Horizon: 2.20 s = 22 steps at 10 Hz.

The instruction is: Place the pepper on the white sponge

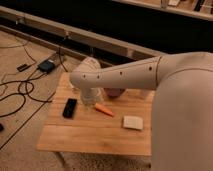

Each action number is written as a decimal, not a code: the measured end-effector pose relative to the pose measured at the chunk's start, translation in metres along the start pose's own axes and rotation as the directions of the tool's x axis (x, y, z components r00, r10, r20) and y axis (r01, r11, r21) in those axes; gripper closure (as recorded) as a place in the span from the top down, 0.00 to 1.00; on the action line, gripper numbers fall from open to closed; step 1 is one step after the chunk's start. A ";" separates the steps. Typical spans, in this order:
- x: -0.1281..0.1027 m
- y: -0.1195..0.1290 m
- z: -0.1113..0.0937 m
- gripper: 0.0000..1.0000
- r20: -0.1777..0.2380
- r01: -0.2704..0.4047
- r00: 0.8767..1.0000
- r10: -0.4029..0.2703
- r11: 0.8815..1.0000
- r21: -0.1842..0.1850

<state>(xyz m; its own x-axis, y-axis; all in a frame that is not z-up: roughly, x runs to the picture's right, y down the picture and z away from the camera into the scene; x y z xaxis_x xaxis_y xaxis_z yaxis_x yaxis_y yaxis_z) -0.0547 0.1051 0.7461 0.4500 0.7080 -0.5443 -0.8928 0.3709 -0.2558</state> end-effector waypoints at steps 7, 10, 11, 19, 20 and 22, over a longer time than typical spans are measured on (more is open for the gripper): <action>-0.013 -0.044 0.050 0.65 -0.055 0.100 0.993 -0.101 0.995 -0.018; -0.040 -0.046 0.076 0.65 -0.100 0.157 0.983 -0.157 0.988 -0.008; -0.047 -0.046 0.084 0.65 -0.107 0.164 0.981 -0.165 0.986 -0.012; -0.071 -0.043 0.131 0.58 -0.121 0.169 0.976 -0.179 0.981 -0.094; -0.071 -0.044 0.132 0.50 -0.123 0.168 0.976 -0.179 0.981 -0.093; -0.070 -0.045 0.134 0.26 -0.132 0.166 0.975 -0.177 0.982 -0.088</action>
<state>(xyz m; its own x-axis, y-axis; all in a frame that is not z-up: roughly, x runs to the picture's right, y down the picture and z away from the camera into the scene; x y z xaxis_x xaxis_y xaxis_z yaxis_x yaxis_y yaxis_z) -0.0429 0.1198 0.9030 0.5939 0.5456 -0.5913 -0.8040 0.4292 -0.4115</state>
